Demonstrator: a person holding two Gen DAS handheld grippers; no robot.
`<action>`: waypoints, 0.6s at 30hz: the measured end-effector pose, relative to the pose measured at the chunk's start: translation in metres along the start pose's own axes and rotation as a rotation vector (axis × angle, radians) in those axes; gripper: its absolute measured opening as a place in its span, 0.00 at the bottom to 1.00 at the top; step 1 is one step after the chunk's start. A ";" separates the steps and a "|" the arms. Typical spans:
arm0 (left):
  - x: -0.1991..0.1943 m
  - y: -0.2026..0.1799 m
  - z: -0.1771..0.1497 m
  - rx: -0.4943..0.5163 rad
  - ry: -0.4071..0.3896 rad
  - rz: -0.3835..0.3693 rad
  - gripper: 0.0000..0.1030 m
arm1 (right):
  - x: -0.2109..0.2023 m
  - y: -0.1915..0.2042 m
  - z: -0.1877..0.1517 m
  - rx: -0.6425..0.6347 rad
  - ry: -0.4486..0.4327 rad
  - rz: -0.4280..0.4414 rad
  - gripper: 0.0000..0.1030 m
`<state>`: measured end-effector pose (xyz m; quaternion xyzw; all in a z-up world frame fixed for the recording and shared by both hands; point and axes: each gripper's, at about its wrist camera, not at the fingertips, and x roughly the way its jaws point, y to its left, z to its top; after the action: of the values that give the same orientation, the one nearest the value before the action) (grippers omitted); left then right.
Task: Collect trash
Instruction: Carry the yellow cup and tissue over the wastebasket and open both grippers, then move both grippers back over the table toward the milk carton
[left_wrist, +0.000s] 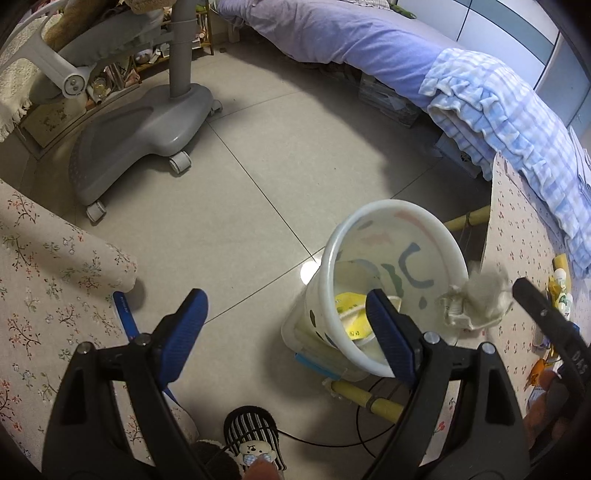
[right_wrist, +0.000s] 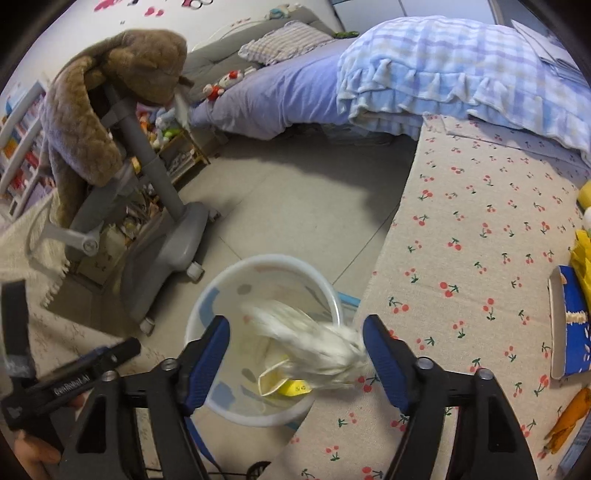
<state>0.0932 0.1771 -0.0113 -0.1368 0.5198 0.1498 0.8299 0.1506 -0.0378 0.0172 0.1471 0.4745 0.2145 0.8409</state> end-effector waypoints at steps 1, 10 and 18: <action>0.000 -0.001 -0.001 0.002 0.004 -0.003 0.85 | -0.002 0.000 0.001 -0.001 0.003 -0.005 0.74; -0.002 -0.020 -0.009 0.056 0.015 -0.038 0.85 | -0.040 -0.021 -0.004 -0.005 -0.015 -0.108 0.75; -0.005 -0.045 -0.021 0.133 0.019 -0.073 0.85 | -0.094 -0.067 -0.016 0.015 -0.066 -0.195 0.77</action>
<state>0.0919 0.1273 -0.0123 -0.1015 0.5311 0.0832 0.8371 0.1087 -0.1419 0.0488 0.1135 0.4603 0.1229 0.8718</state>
